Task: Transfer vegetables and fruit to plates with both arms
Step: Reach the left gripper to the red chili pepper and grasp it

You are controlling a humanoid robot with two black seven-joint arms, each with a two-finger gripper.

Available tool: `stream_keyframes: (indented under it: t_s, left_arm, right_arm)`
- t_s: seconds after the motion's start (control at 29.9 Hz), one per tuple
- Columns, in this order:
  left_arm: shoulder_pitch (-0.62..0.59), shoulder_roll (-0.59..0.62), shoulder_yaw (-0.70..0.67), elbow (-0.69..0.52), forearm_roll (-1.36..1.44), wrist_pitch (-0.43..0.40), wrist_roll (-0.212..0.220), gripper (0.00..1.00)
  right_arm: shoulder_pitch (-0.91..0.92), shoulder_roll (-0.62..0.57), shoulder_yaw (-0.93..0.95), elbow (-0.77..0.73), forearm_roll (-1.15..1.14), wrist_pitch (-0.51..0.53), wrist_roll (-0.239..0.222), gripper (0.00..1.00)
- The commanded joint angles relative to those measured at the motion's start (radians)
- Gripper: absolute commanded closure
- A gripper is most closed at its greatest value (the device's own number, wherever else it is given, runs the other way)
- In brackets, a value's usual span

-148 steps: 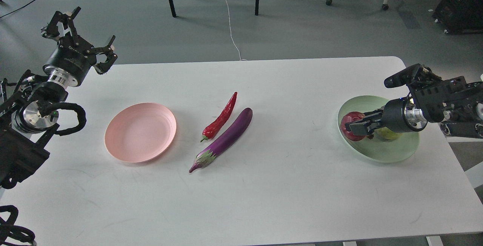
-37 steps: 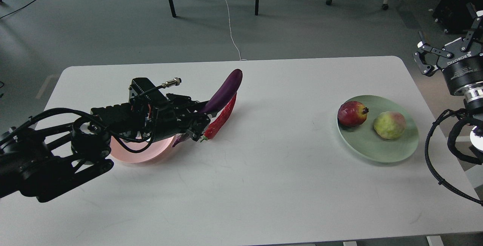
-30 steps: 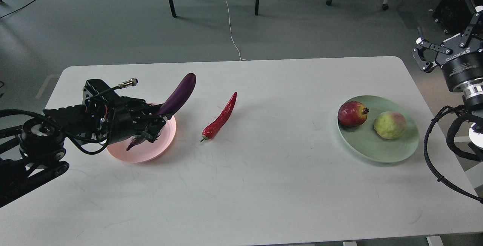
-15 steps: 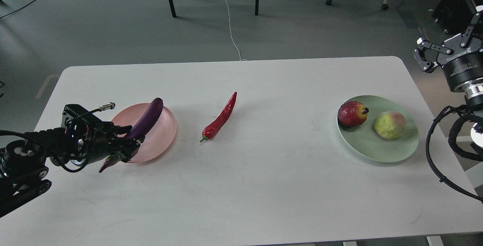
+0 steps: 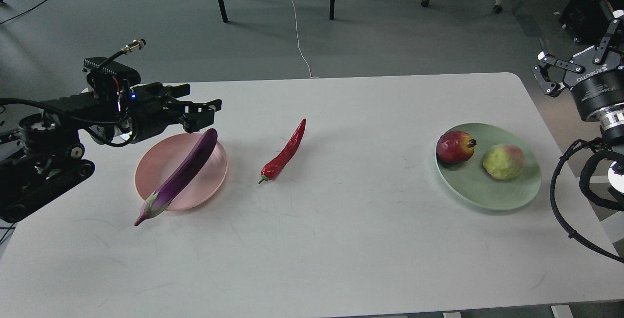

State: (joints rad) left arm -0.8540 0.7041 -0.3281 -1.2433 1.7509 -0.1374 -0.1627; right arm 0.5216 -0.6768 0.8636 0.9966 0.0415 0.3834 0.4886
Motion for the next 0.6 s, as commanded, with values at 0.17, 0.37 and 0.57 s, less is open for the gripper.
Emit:
stream_keyframes:
  t_s: [0.17, 0.37, 0.57]
  left_arm:
    - [0.003, -0.254, 0.106, 0.12, 0.166, -0.01, 0.042, 0.16]
    - [0.003, -0.357, 0.185, 0.202, 0.202, -0.01, 0.045, 0.16]
    - [0.007, -0.394, 0.19, 0.271, 0.223, -0.008, 0.045, 0.18]
  right_arm:
    - [-0.002, -0.02, 0.005, 0.004, 0.0, 0.0, 0.0, 0.02]
    - [-0.003, -0.023, 0.006, 0.002, 0.0, 0.023, 0.0, 0.02]
    - [-0.003, -0.021, 0.008, 0.002, 0.0, 0.025, 0.0, 0.02]
